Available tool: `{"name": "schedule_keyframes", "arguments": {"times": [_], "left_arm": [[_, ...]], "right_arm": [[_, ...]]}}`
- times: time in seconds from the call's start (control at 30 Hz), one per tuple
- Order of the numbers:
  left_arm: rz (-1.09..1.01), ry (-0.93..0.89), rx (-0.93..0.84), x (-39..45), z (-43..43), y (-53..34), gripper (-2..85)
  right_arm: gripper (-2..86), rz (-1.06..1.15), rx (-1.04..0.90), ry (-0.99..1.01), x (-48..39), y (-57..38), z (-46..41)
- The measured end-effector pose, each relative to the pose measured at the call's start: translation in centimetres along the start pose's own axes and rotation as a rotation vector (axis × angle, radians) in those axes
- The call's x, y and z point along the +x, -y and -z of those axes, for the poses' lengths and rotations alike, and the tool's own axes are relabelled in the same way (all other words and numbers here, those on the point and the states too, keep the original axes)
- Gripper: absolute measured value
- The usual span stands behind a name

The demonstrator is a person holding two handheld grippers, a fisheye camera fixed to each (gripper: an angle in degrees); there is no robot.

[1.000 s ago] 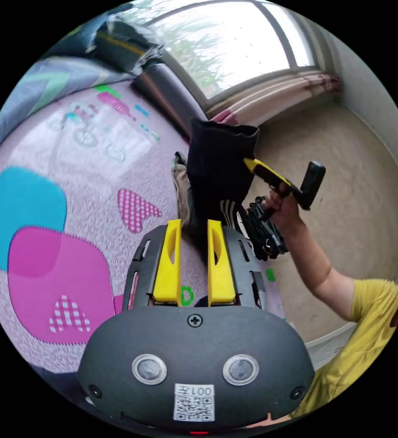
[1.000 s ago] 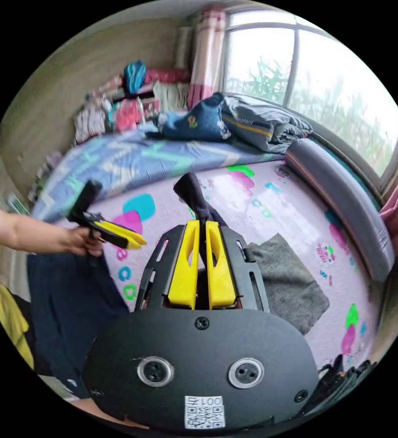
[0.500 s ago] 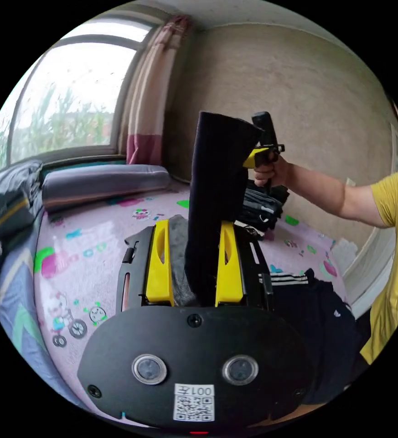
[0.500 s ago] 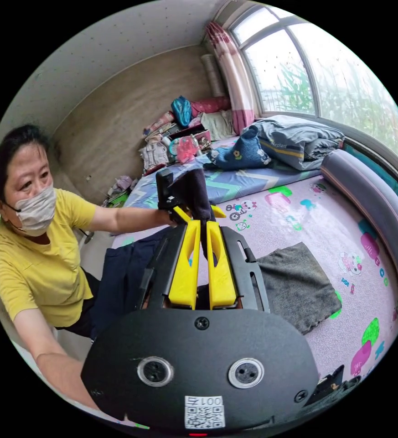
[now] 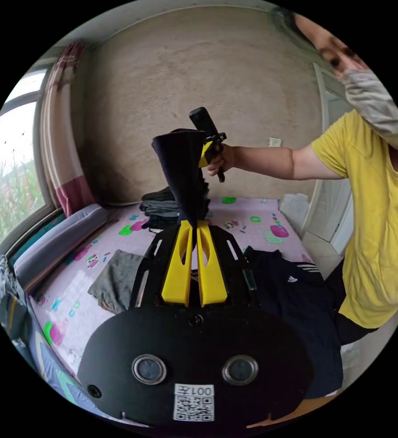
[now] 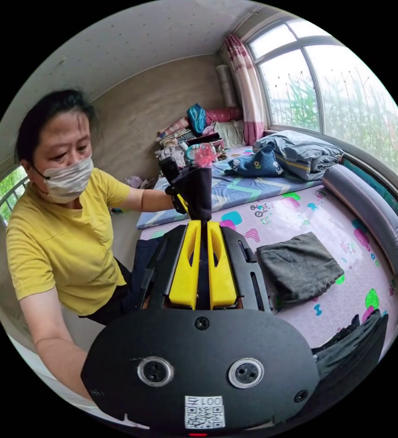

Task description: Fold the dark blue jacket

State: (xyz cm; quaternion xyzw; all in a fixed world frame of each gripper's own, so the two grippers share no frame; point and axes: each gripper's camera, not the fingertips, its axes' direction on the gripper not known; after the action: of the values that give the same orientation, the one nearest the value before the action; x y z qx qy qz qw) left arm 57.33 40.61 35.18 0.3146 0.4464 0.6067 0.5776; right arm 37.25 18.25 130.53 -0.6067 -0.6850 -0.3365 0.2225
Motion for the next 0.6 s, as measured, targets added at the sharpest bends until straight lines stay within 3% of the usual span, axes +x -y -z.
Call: {"name": "schedule_keyframes", "arguments": {"times": [0.3, 0.6], "left_arm": [[0.023, -0.188, -0.187, 13.8, -6.6, -3.8, -1.2], [0.341, -0.053, -0.576, 23.1, -24.2, -20.4, -1.6]], "right_arm": [[1.8, 0.026, -0.013, 0.133, -11.1, -11.1, -5.0], [1.7, -0.220, -0.175, 0.026, -13.2, -27.3, -20.1]]}}
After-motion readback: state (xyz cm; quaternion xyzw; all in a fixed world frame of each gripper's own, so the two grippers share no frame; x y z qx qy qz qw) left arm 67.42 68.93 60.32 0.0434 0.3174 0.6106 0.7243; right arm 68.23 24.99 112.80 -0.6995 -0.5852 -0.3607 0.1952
